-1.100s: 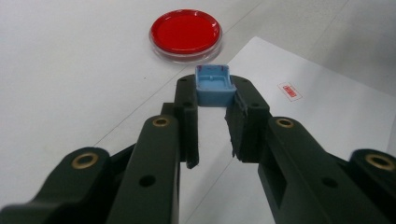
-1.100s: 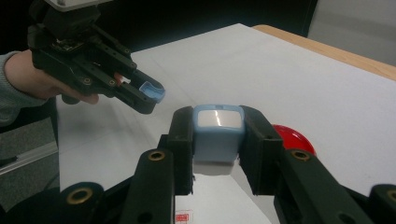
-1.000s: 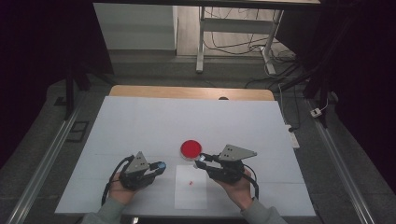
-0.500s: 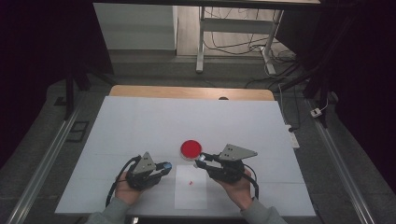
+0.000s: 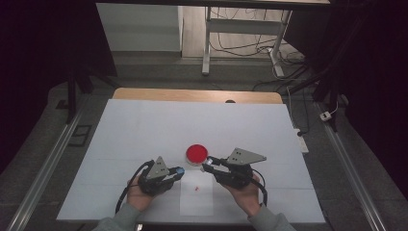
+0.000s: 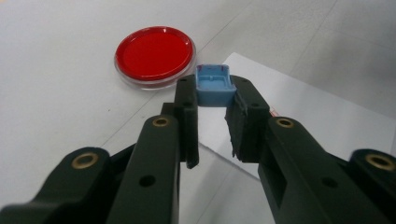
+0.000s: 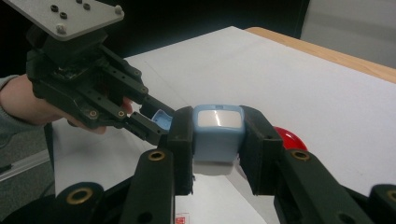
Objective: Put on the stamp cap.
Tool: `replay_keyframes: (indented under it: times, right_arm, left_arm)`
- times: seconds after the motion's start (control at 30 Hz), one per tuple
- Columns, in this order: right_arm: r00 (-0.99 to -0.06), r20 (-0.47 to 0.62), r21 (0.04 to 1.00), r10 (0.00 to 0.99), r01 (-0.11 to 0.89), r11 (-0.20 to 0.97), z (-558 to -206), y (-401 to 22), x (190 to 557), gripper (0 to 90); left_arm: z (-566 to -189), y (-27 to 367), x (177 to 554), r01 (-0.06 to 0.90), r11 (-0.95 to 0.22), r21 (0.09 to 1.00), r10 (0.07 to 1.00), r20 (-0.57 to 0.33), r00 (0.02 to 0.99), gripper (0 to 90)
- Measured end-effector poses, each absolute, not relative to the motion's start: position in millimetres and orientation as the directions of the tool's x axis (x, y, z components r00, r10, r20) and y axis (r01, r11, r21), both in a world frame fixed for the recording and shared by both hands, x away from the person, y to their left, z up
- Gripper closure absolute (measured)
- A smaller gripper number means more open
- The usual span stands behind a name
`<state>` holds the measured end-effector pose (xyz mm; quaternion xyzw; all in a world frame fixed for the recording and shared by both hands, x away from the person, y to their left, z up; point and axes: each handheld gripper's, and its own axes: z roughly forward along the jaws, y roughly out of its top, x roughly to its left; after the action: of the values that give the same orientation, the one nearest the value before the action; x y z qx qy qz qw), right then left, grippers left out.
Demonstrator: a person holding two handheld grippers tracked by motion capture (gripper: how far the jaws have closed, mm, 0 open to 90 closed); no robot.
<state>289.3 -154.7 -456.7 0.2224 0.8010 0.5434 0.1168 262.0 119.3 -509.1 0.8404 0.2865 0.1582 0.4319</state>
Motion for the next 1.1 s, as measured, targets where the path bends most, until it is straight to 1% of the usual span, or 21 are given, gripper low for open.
replay_keyframes:
  times: [0.4,0.77,1.1]
  right_arm:
    - [-0.867,0.057,0.922,0.495,0.236,0.307,-456.8,-155.8,290.2,67.1]
    - [-0.857,0.061,0.923,0.512,0.244,0.298,-456.2,-157.7,291.0,67.1]
    - [-0.852,0.066,0.920,0.520,0.253,0.298,-457.9,-152.8,290.8,67.0]
  left_arm:
    - [-506.4,98.1,269.4,0.321,-0.463,0.826,0.601,0.026,0.799,74.2]
    - [-506.0,86.0,273.8,0.316,-0.461,0.829,0.596,0.026,0.802,74.2]
    - [-507.3,76.6,277.4,0.306,-0.471,0.827,0.597,0.044,0.801,74.2]
